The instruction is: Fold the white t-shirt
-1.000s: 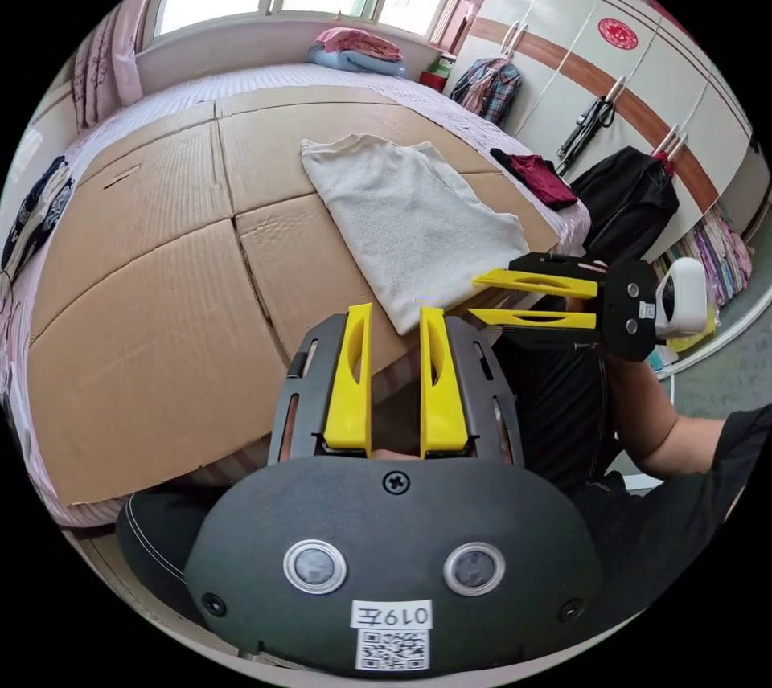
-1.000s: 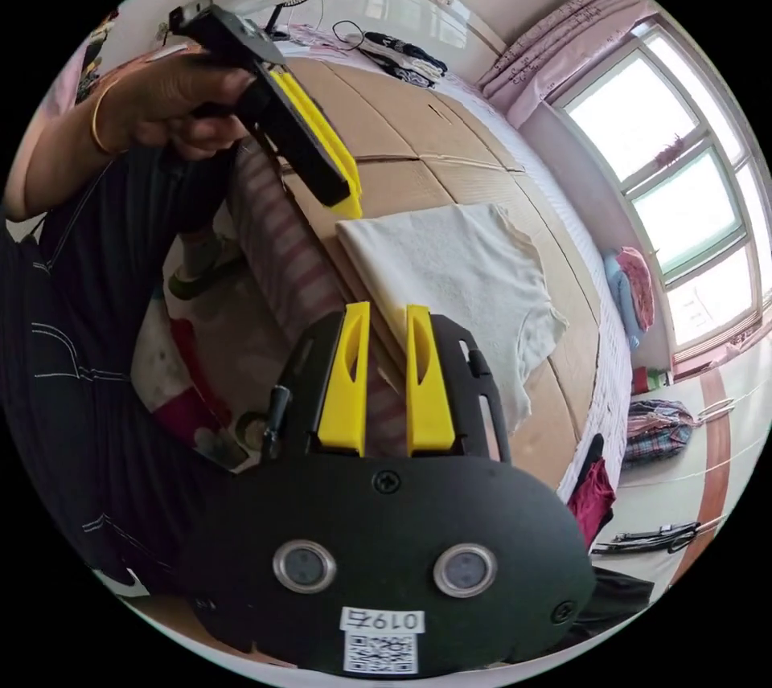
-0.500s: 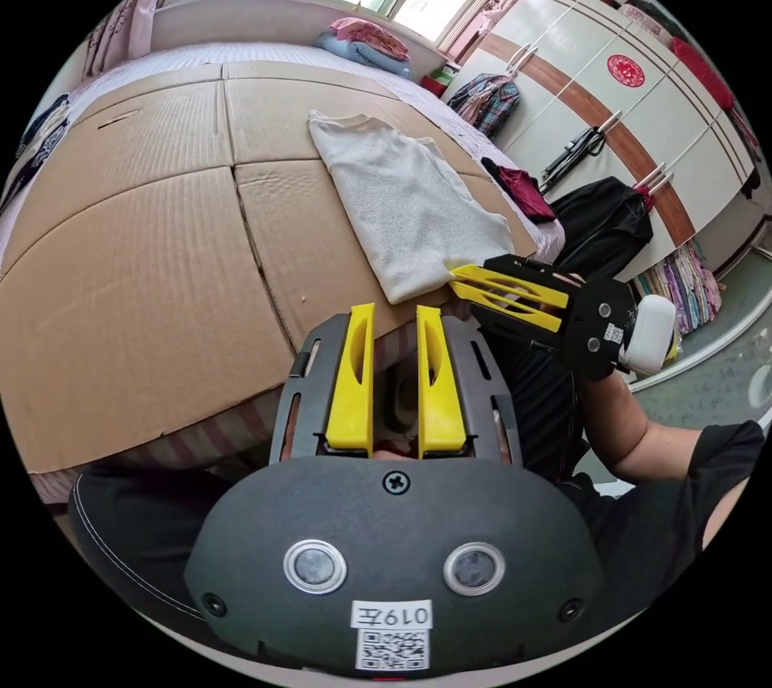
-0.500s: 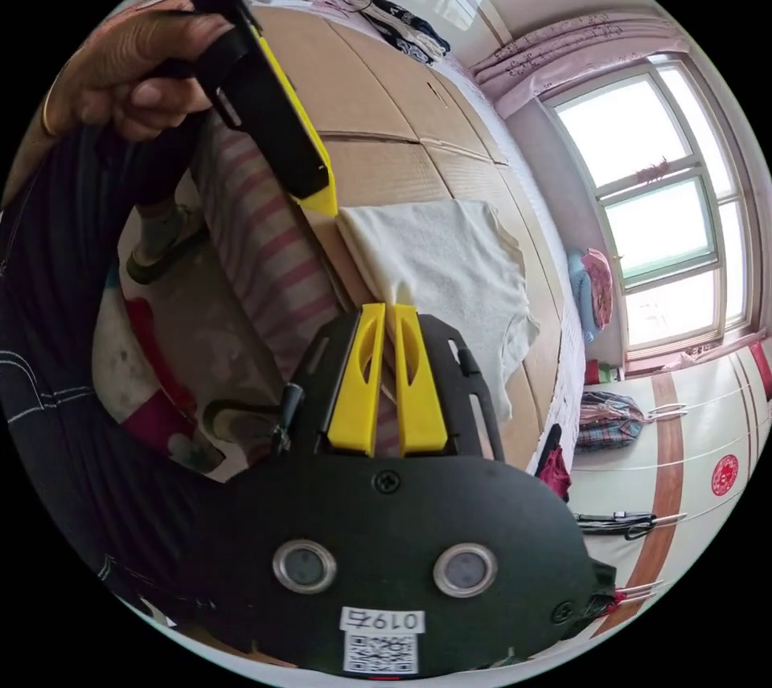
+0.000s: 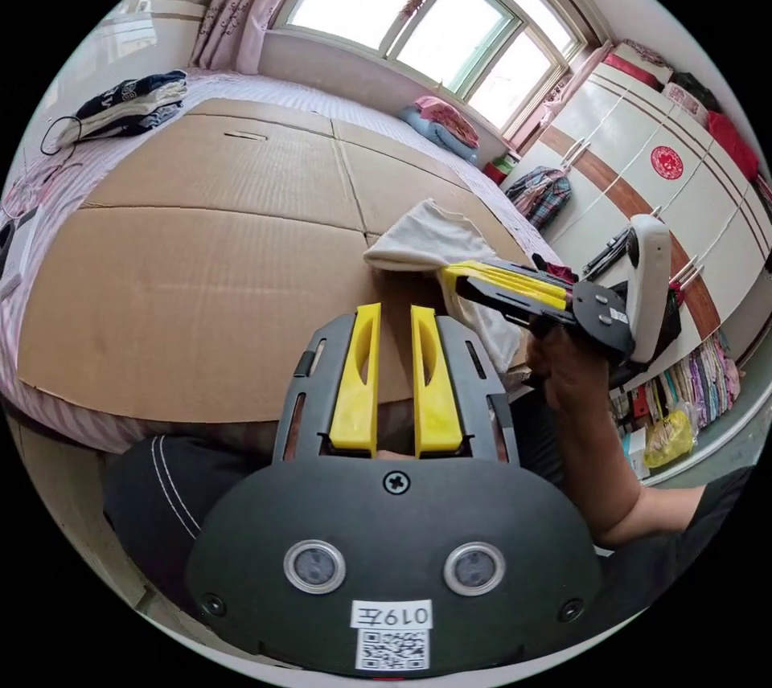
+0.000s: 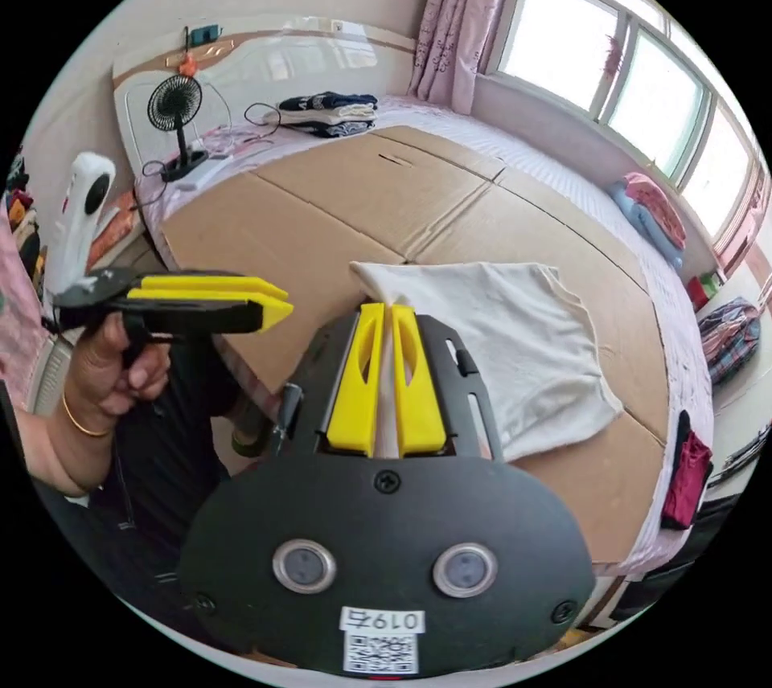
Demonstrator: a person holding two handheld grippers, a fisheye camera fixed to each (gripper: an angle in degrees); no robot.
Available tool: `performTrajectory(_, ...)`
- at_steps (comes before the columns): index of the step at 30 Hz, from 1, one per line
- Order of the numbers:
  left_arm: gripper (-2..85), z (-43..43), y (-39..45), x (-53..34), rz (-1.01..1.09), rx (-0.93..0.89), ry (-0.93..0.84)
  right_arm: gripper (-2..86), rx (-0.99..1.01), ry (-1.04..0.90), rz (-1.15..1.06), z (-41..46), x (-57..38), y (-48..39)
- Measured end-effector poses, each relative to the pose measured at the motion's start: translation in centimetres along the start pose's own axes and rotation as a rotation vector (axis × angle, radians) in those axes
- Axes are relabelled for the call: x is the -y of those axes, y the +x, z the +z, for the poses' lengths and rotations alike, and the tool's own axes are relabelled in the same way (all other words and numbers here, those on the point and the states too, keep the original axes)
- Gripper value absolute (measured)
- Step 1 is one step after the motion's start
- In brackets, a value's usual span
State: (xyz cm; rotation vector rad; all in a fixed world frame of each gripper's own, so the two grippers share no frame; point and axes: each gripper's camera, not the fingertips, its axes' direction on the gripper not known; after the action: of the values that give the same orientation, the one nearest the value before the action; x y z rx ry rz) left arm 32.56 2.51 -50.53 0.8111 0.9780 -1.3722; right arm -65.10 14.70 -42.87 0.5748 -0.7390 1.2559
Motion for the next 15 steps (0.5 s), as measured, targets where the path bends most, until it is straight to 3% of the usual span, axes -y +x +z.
performTrajectory(8,2.8,-4.6,-3.3,-2.0,-0.061,0.069,0.104,-0.2,0.187,-0.028,0.128,10.5,7.8,6.9)
performTrajectory(15,3.0,-5.5,-5.2,-3.5,-0.119,0.064,0.073,2.3,0.355,-0.069,0.195,16.9,9.6,12.2)
